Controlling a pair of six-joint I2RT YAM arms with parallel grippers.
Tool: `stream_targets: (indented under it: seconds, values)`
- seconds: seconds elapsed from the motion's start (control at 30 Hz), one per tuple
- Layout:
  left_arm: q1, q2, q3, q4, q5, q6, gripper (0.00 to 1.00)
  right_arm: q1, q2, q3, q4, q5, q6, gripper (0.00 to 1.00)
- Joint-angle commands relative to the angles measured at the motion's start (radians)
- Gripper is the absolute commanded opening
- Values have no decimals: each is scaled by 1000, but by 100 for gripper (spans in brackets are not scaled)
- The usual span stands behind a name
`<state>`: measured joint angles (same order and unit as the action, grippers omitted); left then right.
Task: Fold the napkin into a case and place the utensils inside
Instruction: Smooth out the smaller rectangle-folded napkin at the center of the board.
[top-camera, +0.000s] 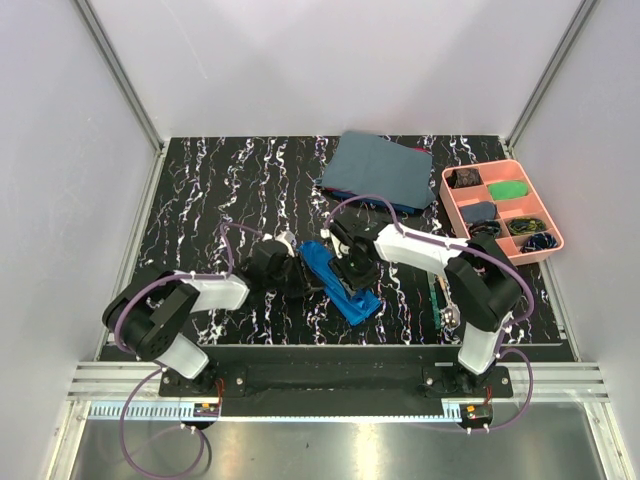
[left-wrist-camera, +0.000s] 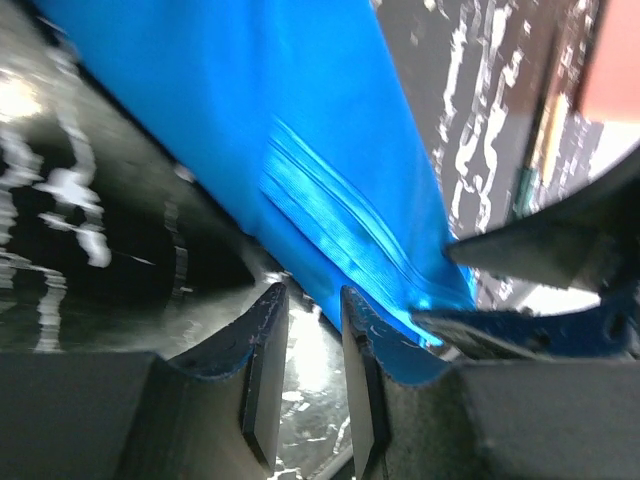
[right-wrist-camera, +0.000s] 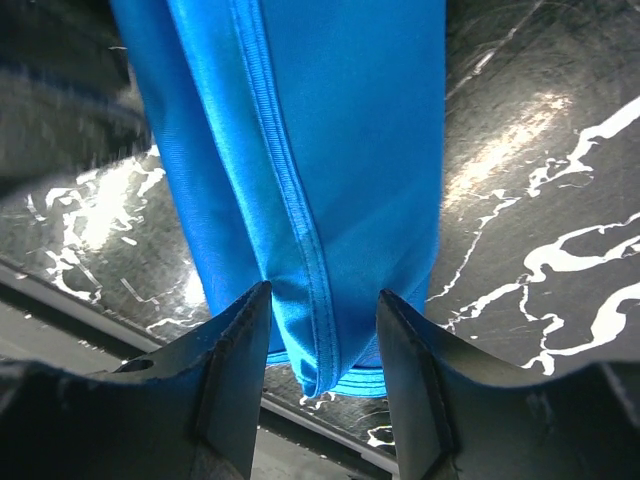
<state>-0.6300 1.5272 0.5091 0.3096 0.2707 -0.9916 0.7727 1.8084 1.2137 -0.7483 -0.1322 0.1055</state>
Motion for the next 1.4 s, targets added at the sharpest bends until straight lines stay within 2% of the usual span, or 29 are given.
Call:
stream_targets:
  seconds: [0.0, 0.23, 0.6, 0.87, 1.0, 1.17, 1.37]
  values:
    - [-31, 5, -21, 131, 15, -59, 29, 20, 0, 26, -2, 39, -18, 54]
    - [-54, 62, -6, 149, 12, -97, 29, 46, 46, 20, 6, 62, -10, 50]
    - [-76, 82, -32, 138, -45, -107, 29, 68, 80, 7, 10, 124, 13, 52]
    - [-89, 76, -41, 140, -53, -110, 28, 74, 69, 35, 15, 91, 28, 15]
    - [-94, 74, -44, 144, -56, -113, 28, 73, 43, 67, -14, 89, 26, 4]
    - [-103, 62, -50, 146, -71, -116, 27, 74, 16, 125, -89, 51, 52, 1]
    - [-114, 51, -64, 149, -91, -120, 24, 74, 28, 141, -106, -79, 100, 0]
